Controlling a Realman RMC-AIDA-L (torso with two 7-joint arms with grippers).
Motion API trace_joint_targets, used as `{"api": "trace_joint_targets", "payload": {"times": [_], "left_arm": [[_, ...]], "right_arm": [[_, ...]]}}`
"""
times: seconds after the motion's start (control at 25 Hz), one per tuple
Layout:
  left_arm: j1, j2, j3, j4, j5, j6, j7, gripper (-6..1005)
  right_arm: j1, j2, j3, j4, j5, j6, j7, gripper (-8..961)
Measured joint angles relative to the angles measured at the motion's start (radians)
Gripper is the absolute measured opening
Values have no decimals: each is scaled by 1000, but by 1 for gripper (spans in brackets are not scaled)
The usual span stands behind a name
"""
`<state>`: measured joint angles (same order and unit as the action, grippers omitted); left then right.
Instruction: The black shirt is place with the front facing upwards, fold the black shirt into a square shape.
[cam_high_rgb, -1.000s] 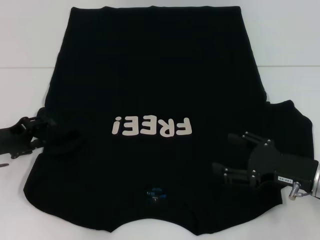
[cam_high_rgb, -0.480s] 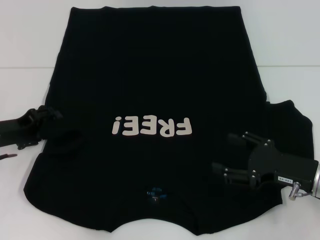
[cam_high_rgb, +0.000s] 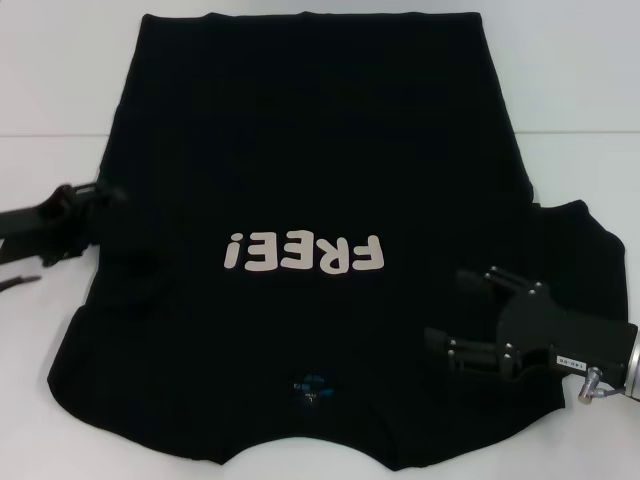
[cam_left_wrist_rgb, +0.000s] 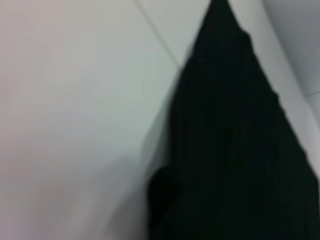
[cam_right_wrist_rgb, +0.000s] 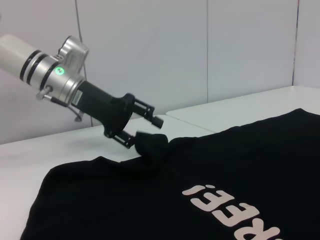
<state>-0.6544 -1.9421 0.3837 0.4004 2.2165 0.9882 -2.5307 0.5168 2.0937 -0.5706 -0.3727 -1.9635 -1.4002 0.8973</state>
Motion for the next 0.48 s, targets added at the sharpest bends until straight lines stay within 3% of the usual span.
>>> {"api": "trace_joint_targets", "payload": {"times": [0.16,0.36,0.48], "left_arm": [[-30,-5,7,0,-46,26,4,738],[-87,-43,10,-6,-49,28,40,736],[-95,-52,7,-5,-50,33,63,734]], "right_arm": [[0,0,1,0,0,0,0,945],[-1,0,2,0,10,-1,4,944],[-2,-1,2,0,12,-2,4,944]]}}
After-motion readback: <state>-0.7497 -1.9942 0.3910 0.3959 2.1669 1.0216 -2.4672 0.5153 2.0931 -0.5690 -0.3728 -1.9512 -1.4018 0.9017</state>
